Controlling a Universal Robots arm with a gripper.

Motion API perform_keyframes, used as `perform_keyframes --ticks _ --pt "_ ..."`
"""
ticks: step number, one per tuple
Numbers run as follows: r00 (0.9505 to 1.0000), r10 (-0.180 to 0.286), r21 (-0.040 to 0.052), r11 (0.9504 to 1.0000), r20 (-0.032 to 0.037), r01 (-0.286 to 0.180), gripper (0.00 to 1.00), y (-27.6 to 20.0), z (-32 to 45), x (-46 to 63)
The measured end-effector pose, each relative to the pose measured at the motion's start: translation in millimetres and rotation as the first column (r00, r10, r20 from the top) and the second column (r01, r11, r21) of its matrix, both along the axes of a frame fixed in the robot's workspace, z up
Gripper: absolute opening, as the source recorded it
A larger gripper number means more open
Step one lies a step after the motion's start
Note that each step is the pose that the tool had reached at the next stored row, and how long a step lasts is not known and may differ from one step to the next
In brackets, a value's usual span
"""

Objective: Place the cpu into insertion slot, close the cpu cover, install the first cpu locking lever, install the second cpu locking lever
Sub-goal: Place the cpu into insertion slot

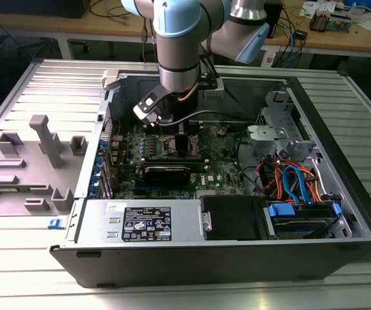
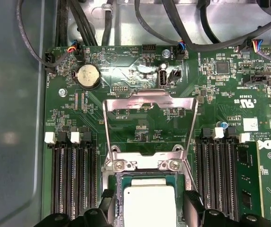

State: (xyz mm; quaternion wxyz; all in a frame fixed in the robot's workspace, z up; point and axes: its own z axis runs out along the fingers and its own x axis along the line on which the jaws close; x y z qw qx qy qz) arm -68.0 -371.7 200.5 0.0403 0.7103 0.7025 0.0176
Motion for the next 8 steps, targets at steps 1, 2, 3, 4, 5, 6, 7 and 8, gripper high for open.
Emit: perform_keyframes --ticks 1,2,3,4,5,6,7,8 --pt "1.0 0.0 0.0002 1.0 0.0001 0.0 0.67 0.1 -0.1 0.2" --pt "1.0 0.0 0.0001 1.0 0.0 0.0 0.67 0.2 -0.1 0.2" --pt "1.0 0.0 0.0001 1.0 0.0 0.0 0.67 0.2 -0.1 0.2" --pt "1.0 0.0 0.0001 1.0 0.0 0.0 0.67 0.2 -0.1 0.2" --pt "1.0 0.0 0.0001 1.0 0.0 0.0 0.67 0.2 -0.1 0.2" --pt "1.0 0.0 0.0003 1.0 0.0001 0.0 0.67 0.2 -0.2 0.1" --pt "1.0 0.0 0.0007 1.0 0.0001 0.0 0.69 0.3 -0.2 0.2" --pt "1.0 0.0 0.0004 1.0 0.0001 0.0 0.74 0.2 -0.2 0.2"
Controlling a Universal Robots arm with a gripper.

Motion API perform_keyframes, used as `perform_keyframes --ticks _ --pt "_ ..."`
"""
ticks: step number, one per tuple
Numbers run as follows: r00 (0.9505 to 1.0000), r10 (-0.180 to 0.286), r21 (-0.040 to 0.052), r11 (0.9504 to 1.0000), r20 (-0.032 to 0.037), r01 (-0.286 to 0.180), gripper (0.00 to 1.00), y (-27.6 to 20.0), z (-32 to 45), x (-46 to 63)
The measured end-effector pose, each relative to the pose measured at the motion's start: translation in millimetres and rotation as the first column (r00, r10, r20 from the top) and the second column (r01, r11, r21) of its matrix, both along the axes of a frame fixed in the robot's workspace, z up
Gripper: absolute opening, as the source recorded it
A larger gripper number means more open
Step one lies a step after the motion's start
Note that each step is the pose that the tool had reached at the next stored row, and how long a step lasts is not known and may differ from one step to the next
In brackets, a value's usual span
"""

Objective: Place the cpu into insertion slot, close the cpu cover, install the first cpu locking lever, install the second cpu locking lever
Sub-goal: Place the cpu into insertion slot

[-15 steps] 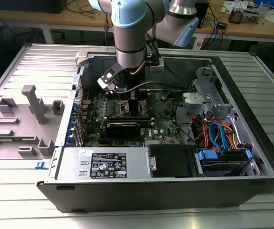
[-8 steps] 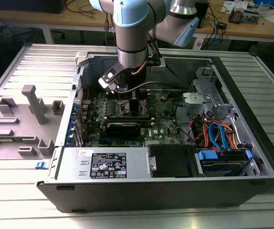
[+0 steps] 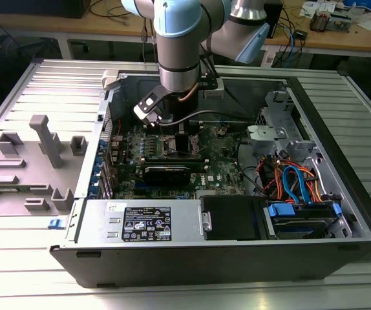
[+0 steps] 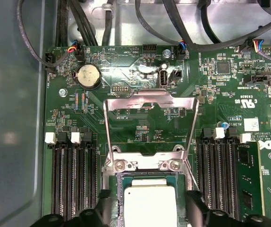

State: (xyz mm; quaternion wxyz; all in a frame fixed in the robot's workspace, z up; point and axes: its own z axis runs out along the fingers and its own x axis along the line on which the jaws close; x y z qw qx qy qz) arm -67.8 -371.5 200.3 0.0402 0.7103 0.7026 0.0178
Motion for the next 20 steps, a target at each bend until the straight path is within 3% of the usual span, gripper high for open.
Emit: perform_keyframes --ticks 8,9,10,20 --pt "1.0 0.0 -0.0003 1.0 -0.0001 0.0 0.74 -0.1 0.1 0.0" --pt "1.0 0.0 -0.001 1.0 -0.0002 0.0 0.73 -0.2 0.2 -0.1" --pt "1.0 0.0 -0.0005 1.0 -0.0002 0.0 0.65 -0.1 0.2 -0.1" --pt "1.0 -0.001 -0.0002 1.0 0.0 0.001 0.65 1.8 -0.2 -1.5"
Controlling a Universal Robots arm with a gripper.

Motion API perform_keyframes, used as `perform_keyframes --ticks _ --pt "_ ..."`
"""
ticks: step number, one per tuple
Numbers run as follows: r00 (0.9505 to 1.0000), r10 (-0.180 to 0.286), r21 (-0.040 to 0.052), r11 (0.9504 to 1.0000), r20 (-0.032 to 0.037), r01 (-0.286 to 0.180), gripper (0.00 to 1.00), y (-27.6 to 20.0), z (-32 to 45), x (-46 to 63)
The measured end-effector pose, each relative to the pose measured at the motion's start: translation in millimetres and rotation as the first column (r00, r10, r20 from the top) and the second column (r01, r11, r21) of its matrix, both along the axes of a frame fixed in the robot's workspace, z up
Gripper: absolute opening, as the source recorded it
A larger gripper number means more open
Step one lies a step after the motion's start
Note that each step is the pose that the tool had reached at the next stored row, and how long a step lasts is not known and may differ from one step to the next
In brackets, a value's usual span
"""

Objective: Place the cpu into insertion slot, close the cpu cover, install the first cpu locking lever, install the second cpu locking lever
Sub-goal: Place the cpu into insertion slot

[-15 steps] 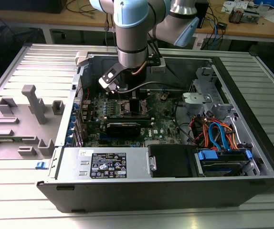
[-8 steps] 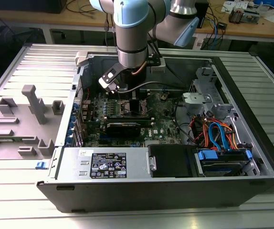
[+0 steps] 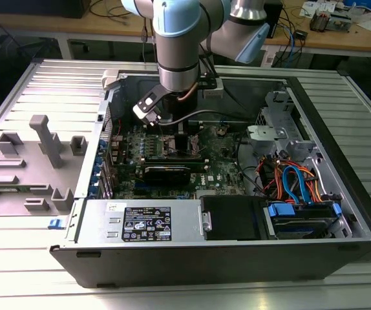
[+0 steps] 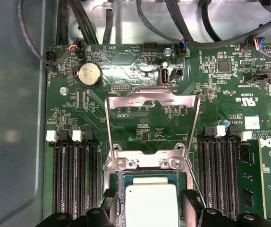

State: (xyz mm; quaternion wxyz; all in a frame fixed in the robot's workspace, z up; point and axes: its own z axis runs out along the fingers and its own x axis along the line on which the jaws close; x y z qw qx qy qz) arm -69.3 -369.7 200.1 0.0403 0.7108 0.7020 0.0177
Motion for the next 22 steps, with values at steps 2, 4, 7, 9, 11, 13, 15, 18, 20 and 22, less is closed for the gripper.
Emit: perform_keyframes --ticks 2,4,7,9,11,13,15,18,20,22 --pt "1.0 -0.001 -0.0001 1.0 -0.0001 0.001 0.65 0.9 -0.1 -0.1" --pt "1.0 -0.002 -0.0001 1.0 -0.0001 0.002 0.65 2.2 -0.5 -0.1" --pt "1.0 -0.003 -0.0001 1.0 -0.0002 0.003 0.65 2.7 -0.8 0.0" --pt "1.0 -0.003 -0.002 1.0 -0.0001 0.003 0.65 2.8 -0.9 -0.1" --pt "1.0 -0.003 -0.0091 1.0 -0.0001 0.003 0.65 2.8 -0.9 -0.1" --pt "1.0 -0.003 -0.0144 0.9999 -0.0002 0.003 0.65 2.7 -0.5 0.0" --pt "1.0 -0.003 -0.0161 0.9999 -0.0001 0.003 0.65 2.8 0.6 -0.1" --pt "1.0 -0.003 -0.0164 0.9999 -0.0001 0.003 0.65 2.8 5.5 -0.1" --pt "1.0 -0.003 -0.0165 0.9999 -0.0022 0.003 0.65 2.8 10.6 0.4" --pt "1.0 -0.003 -0.0164 0.9999 -0.0068 0.003 0.57 2.8 13.4 1.3"
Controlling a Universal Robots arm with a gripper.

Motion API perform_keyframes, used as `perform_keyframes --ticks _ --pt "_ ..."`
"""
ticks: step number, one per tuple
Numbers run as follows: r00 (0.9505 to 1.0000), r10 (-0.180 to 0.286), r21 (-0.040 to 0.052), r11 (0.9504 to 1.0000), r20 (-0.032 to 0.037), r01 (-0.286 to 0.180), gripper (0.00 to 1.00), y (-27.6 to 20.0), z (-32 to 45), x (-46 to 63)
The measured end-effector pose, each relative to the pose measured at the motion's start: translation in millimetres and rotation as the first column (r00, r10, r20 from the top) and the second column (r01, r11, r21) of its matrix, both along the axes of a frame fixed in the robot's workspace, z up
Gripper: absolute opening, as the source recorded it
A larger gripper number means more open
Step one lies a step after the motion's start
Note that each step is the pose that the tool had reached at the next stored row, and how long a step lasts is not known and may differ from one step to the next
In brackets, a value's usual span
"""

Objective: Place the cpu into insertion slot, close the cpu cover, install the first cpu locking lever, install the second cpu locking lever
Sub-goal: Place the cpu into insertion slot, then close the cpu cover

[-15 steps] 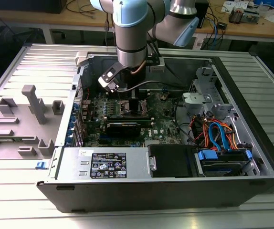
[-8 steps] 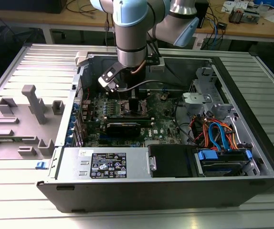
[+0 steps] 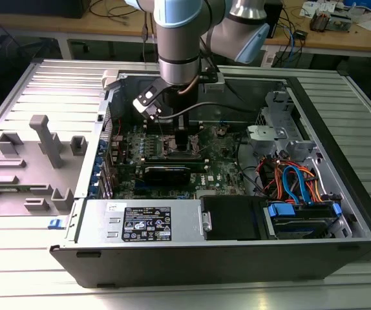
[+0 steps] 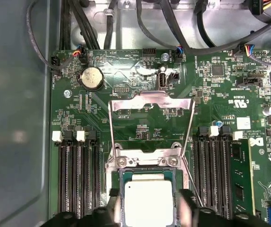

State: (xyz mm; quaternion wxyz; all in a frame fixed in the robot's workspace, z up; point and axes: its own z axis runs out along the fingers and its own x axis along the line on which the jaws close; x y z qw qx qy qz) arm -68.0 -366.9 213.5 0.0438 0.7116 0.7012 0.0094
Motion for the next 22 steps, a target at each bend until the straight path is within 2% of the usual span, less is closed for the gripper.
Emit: perform_keyframes --ticks 4,5,6,8,10,12,22 --pt "1.0 -0.001 0.0 1.0 -0.0065 0.001 0.33 0.0 3.0 1.0" --pt "1.0 -0.001 0.0001 1.0 -0.0081 0.001 0.33 0.0 3.2 1.4" --pt "0.9999 -0.001 0.0001 1.0 -0.0107 0.001 0.27 0.0 3.6 1.7" --pt "0.9998 -0.001 0.0001 1.0 -0.0208 0.001 0.11 0.0 4.0 3.8" --pt "0.9995 -0.001 0.0 1.0 -0.0318 0.001 0.11 0.0 4.1 6.7" --pt "0.9993 -0.001 -0.0002 1.0 -0.0369 0.001 0.11 -0.1 4.1 7.7" --pt "0.9992 -0.001 -0.0001 1.0 -0.0393 0.001 0.11 0.0 4.1 7.9"
